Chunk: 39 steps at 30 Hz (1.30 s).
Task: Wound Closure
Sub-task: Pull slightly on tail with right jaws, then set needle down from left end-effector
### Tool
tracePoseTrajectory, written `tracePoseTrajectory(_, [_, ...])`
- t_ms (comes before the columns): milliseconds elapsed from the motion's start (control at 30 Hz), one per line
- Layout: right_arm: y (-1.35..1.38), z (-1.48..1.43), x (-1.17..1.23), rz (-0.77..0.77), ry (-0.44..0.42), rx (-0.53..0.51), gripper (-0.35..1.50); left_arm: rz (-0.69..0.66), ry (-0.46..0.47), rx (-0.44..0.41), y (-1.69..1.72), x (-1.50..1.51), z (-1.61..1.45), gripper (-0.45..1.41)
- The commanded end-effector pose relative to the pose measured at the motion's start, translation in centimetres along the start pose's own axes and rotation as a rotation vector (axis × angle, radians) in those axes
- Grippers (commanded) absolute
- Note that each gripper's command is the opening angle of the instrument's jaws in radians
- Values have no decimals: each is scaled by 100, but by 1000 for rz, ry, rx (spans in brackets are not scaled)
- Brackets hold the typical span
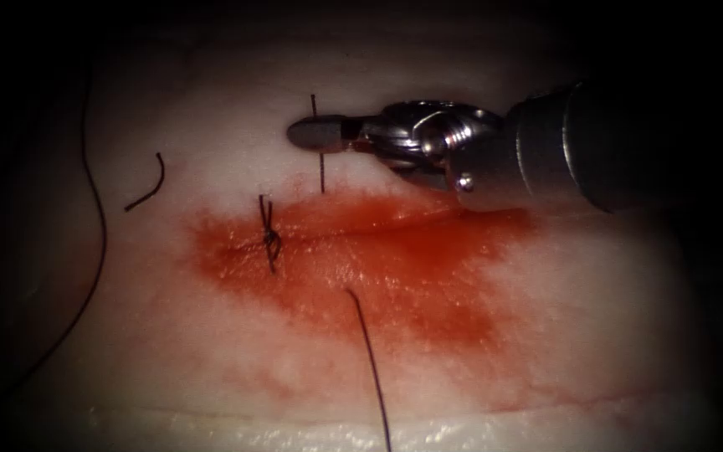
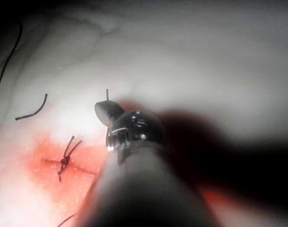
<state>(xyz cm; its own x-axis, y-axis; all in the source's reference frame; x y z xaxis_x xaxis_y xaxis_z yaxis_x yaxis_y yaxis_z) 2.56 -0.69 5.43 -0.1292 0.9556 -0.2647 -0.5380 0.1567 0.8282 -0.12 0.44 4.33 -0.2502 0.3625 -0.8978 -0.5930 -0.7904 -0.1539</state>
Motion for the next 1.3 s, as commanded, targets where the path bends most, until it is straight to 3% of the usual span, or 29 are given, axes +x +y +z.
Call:
tracePoseTrajectory(33, [-4, 6, -8, -24, 16, 2, -35, 0, 0, -1, 3, -5, 7, -45])
tracePoseTrajectory(200, [-15, 1, -15, -160, 45, -17, -35, 1, -5, -5, 5, -9, 11, -45])
tracePoseTrajectory(400, [-28, -13, -6, -189, 178, 31, -35, -7, -18, -12, 8, -21, 21, -45])
tracePoseTrajectory(633, [-38, -25, 5, -234, 235, 28, -35, -13, -38, -23, 10, -39, 34, -45])
tracePoseTrajectory(1200, [-39, -37, 15, -280, 235, 34, -35, -1, -51, -20, 3, -57, 47, -45])
tracePoseTrajectory(1233, [-40, -37, 16, -280, 233, 40, -10, -1, -53, -18, 1, -58, 48, -45])
tracePoseTrajectory(1267, [-40, -38, 16, -279, 240, 46, 51, 0, -62, -6, -2, -59, 49, -45])
tracePoseTrajectory(1300, [-40, -38, 17, -278, 248, 49, 83, 12, -72, 6, -5, -60, 51, -45])
